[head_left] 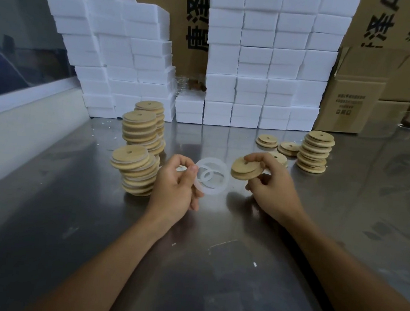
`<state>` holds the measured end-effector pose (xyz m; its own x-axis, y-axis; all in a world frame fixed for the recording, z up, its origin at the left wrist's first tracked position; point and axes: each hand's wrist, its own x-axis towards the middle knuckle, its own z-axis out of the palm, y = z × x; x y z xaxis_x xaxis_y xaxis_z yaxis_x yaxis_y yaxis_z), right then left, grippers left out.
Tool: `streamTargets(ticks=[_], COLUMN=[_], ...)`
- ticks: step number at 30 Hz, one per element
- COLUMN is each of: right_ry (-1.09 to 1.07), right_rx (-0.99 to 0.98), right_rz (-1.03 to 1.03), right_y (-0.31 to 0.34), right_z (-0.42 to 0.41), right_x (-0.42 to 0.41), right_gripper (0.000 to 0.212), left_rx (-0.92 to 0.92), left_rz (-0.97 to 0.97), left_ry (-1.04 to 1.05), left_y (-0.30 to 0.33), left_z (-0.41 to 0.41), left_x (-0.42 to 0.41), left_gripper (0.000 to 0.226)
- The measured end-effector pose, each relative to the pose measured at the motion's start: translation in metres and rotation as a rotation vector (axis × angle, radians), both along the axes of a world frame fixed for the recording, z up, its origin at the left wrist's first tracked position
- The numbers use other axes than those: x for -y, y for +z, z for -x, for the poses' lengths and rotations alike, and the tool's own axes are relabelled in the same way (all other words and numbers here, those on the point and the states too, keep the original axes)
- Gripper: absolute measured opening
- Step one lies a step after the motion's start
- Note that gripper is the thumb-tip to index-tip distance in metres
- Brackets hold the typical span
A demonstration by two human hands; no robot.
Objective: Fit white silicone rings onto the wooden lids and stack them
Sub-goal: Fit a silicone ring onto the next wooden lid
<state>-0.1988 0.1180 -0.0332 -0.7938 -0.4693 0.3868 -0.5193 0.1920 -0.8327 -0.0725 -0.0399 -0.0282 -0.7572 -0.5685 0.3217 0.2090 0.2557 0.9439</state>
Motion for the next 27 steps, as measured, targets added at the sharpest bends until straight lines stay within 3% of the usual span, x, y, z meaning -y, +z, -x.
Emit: streamTargets(ticks=[2, 5, 8, 12, 17, 22, 27], right_ry=[0.068, 0.161, 0.199, 0.163, 0.131, 0.158, 0.131], right_rx=[0.086, 0.171, 0.236, 0.114, 0.048, -0.062, -0.09], right_rz=[0.015, 0.061, 0.093, 0.191, 0.218, 0.193, 0.124], right_y=[0.003, 0.008, 0.011, 0.007, 0.004, 0.004, 0.001], right_z=[-0.003, -0.007, -0.014, -0.035, -0.042, -0.046, -0.045], right_x=[0.0, 0.0, 0.0, 0.018, 0.025, 0.025, 0.024], right_gripper=[0.041, 0.026, 0.045, 0.025, 0.021, 0.013, 0.014], left_rx=[0.014, 0.013, 0.013, 0.055, 0.064, 0.015, -0.016], left_rz=[-0.039, -0.088, -0.108, -0.02, 0.224, 0.011, 0.065], left_ry=[-0.031, -0.077, -0.095, -0.057, 0.146, 0.129, 0.186], left_y=[0.001, 0.003, 0.003, -0.002, -0.006, -0.004, -0.005], left_z=[0.0, 0.0, 0.0, 0.0, 0.002, 0.001, 0.002], left_x=[-0.004, -0.007, -0.009, -0.011, -0.014, -0.018, -0.018], left_gripper=[0.016, 0.017, 0.016, 0.016, 0.02, 0.016, 0.019])
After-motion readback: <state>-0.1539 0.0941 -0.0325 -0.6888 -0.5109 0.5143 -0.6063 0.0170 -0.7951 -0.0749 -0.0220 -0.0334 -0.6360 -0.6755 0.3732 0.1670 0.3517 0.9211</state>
